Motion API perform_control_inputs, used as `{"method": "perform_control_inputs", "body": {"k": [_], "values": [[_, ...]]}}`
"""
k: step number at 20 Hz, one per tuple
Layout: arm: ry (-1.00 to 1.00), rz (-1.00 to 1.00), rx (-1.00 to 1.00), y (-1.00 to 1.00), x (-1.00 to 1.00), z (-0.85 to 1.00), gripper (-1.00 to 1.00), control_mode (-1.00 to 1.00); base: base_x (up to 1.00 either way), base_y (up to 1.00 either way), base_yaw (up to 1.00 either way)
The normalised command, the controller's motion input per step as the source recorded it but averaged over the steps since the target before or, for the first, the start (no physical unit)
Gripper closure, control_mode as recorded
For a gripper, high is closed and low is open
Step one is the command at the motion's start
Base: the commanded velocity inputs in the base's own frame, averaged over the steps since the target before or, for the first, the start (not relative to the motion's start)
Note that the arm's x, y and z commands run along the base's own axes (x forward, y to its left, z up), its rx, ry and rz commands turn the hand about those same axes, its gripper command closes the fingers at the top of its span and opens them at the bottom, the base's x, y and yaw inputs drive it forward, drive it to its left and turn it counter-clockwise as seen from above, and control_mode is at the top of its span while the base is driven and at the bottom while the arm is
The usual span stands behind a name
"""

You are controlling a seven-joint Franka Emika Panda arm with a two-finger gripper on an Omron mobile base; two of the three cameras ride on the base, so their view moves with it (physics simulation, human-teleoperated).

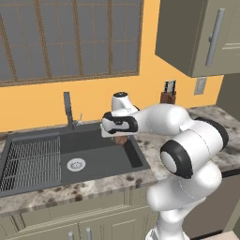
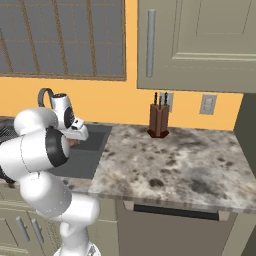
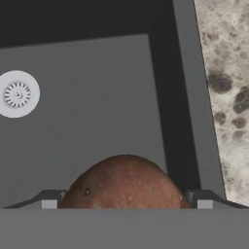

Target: Turn on the sink faucet. Then move the potato from the counter to the sink. Turn off the sink. Move the vegetable from the sink to the pot next to the stove. Finally move the pot to the front left burner.

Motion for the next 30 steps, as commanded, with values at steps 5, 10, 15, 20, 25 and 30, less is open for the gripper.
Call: {"method": "perform_control_inputs", "body": {"k": [5, 10, 15, 20, 25, 30], "values": [[0.00, 0.00, 0.00, 0.00, 0.00, 0.00, 1.00, 1.00, -0.61, 0.00, 0.00], [0.00, 0.00, 0.00, 0.00, 0.00, 0.00, 1.00, 1.00, -0.47, 0.00, 0.00], [0.00, 0.00, 0.00, 0.00, 0.00, 0.00, 1.00, 1.00, -0.26, 0.00, 0.00], [0.00, 0.00, 0.00, 0.00, 0.00, 0.00, 1.00, 1.00, -0.16, 0.00, 0.00], [0.00, 0.00, 0.00, 0.00, 0.00, 0.00, 1.00, 1.00, -0.31, 0.00, 0.00], [0.00, 0.00, 0.00, 0.00, 0.00, 0.00, 1.00, 1.00, -0.44, 0.00, 0.00]]}}
